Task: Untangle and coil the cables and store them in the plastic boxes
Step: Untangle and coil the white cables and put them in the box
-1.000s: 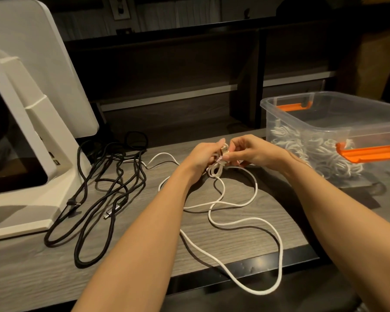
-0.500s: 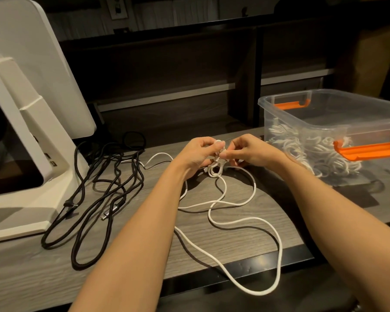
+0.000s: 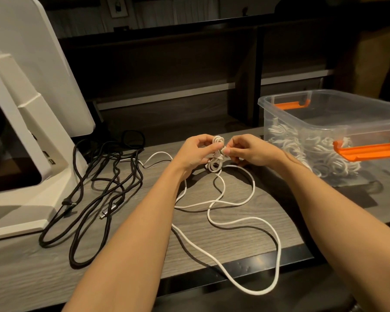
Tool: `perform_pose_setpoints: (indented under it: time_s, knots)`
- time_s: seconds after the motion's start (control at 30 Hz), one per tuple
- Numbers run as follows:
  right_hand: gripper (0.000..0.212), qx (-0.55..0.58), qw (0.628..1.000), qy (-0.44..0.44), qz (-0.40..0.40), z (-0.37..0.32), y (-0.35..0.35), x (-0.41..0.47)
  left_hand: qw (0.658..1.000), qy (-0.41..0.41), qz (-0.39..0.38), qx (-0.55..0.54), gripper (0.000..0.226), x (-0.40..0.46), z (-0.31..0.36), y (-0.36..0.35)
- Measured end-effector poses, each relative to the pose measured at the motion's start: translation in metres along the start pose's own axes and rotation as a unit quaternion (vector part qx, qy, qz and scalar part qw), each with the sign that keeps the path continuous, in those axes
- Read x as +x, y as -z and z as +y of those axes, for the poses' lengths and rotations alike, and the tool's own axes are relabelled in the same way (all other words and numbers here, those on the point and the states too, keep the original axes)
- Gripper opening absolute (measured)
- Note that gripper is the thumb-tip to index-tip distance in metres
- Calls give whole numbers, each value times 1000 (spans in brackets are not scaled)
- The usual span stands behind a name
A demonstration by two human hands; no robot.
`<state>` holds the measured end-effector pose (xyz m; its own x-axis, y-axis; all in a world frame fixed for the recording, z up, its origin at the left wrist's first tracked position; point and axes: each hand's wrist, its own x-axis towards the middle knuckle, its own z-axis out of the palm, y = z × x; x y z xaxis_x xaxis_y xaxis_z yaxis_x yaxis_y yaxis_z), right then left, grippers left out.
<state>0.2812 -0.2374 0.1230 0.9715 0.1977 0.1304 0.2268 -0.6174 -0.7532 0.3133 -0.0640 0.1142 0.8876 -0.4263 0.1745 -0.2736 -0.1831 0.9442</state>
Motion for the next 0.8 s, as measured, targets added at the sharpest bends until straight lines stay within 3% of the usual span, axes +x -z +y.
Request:
perform_pose_setpoints:
  time_s: [0.1,0.33,0.57,0.8]
  knots:
    - [15,-21,1000,10,2,1,0,1,1000,1,-3,-3,12,0,1,1]
    - [16,-22,1000,-5,12,4,-3,3,990,-65,26,118,5,3,6,-6]
    - [19,-18,999,-13,36,6,-3,4,960,-122,75,242,8,9,6,-18]
    - [22,-35,998,-20,43,5,0,2,957,-124,61,256,17,8,1,-18]
